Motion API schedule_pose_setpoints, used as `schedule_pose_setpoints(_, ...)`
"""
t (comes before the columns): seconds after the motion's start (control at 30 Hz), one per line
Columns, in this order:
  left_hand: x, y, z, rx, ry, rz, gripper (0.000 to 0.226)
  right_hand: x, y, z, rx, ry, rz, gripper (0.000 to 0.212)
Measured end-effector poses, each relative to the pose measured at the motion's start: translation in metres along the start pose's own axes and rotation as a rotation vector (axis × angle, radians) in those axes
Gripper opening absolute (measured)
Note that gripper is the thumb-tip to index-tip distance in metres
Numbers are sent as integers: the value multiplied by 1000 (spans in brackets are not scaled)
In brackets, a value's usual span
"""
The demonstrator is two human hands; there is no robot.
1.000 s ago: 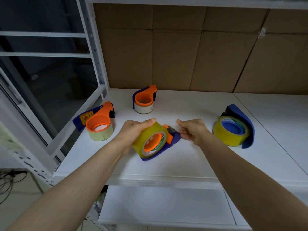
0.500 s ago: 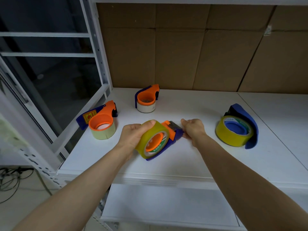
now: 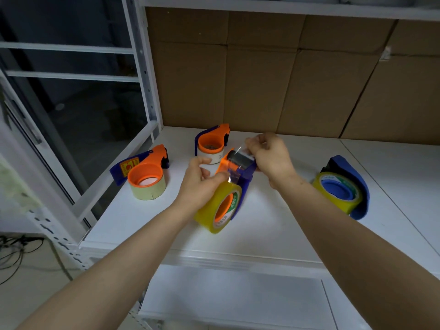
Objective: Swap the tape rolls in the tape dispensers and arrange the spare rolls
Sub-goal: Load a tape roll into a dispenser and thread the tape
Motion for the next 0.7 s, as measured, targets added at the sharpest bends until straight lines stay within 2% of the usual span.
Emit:
schedule_pose_setpoints(0.2, 5, 4, -10, 246, -19, -118, 6, -7, 15, 15, -74, 85, -37, 23)
schedule_pose_setpoints(0.33, 4, 8, -12, 325, -51, -169, 4, -10, 23, 19, -67, 149, -40, 48)
schedule_pose_setpoints(0.53, 2, 12, -13, 369, -74, -216, 2, -9, 23, 19, -66, 139, -39, 52)
schedule_pose_setpoints(0.7, 4, 5, -10, 334, -106, -155, 9, -3, 20, 20, -59, 139, -55, 50)
Point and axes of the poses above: each hand's wrist, its own y-axis away from the middle knuckle, its own x-axis out of the palm, z = x × y, the point moved 6 cm from there along -y, towards the middle knuckle, and after that the axes turned 12 degrees about x, right-handed, at the moved point
